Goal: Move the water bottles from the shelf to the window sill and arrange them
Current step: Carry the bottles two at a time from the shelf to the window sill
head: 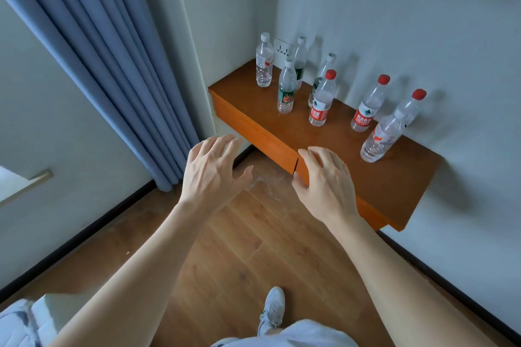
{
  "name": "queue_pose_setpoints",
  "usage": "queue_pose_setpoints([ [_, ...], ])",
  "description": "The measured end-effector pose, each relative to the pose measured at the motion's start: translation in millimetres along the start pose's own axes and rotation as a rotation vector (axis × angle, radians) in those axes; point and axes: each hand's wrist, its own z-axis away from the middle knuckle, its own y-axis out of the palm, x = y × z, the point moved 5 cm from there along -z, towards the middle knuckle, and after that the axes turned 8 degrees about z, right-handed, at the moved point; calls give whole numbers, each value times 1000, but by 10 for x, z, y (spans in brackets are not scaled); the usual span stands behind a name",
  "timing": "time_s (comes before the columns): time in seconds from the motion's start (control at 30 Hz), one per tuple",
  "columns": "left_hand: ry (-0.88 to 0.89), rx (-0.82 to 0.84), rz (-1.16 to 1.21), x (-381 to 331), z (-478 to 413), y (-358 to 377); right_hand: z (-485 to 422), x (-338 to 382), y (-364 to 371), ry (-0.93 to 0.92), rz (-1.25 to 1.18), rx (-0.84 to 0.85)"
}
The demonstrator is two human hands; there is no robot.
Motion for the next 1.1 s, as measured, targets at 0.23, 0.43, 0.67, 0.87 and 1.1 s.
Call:
queue_pose_setpoints([
  [0.23,20,32,23,-132,-911,297,-720,-438,220,37,-24,-12],
  [0.43,20,62,42,-43,-1429,532,-1135,-650,433,79,-27,13],
  [0.67,28,112,71,206,-2041,950,-1559,-861,814,155,-16,46],
  [0.87,-44,196,159,492,-2618,1386,-1927,-1028,1176,322,19,106],
  [1.1,-19,328,321,717,-3267,1841,-2127,-1235,1403,631,2,171],
])
